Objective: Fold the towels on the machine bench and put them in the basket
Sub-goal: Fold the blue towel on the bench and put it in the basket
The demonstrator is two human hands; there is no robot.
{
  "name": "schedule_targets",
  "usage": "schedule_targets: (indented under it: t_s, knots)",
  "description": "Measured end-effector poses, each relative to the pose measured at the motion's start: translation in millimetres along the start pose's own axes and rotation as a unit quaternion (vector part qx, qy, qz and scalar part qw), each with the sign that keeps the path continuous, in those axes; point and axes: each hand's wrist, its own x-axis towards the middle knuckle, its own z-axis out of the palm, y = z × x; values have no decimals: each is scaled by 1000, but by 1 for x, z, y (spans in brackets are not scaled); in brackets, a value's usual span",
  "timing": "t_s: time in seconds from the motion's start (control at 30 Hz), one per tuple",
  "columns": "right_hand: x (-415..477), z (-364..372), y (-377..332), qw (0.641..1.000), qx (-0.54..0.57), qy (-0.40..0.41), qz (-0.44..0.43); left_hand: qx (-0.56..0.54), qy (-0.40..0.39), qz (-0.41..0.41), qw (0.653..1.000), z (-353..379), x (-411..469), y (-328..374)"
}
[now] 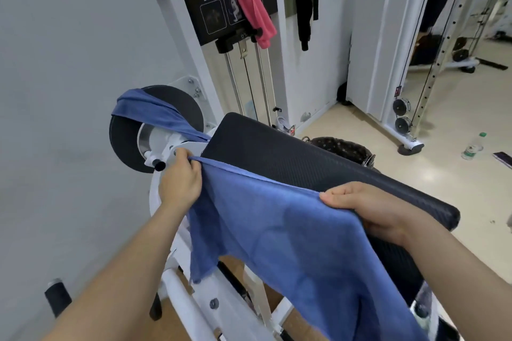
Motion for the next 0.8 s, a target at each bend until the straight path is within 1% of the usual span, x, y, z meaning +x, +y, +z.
schedule_targets:
  t_s: [0.07, 0.13, 0.17, 0.2, 0.27, 0.3, 0.33, 0.37, 0.4, 0.43, 0.53, 0.6, 0.73, 0.8]
  knots:
    - [23, -3, -5, 996, -58, 63, 5, -6, 2, 35, 999, 17, 32, 1]
    - [48, -7, -13, 976, -147, 161, -21, -15, -5, 52, 999, 36, 64, 5]
    - [61, -11, -17, 954, -200, 218, -43, -15, -14, 53, 998, 45, 79, 10]
    - [73, -15, -20, 922, -267, 274, -63, -20, -24, 58, 998, 56, 95, 15]
    - [91, -24, -22, 841, -401, 359, -62, -58, -67, 70, 994, 82, 121, 24]
    - [99, -29, -19, 808, -444, 385, -47, -78, -105, 80, 988, 96, 129, 26]
    - [106, -34, -16, 786, -470, 400, -25, -85, -146, 97, 981, 112, 134, 26]
    - [112, -38, -11, 775, -483, 407, -6, -75, -181, 115, 974, 126, 136, 25]
    - [116, -41, -5, 772, -484, 411, 5, -62, -194, 126, 971, 139, 136, 22]
    - [120, -44, 0, 773, -480, 415, 6, -57, -183, 128, 973, 149, 136, 19]
    - [127, -54, 2, 795, -443, 415, 10, -106, -93, 111, 984, 164, 151, 18]
    - [131, -59, -2, 809, -423, 407, 31, -117, -76, 112, 984, 166, 166, 26]
    - [135, -63, -6, 817, -418, 393, 56, -113, -119, 103, 981, 157, 198, 51]
    - [135, -63, -7, 816, -418, 395, 56, -125, -160, 74, 976, 150, 215, 57]
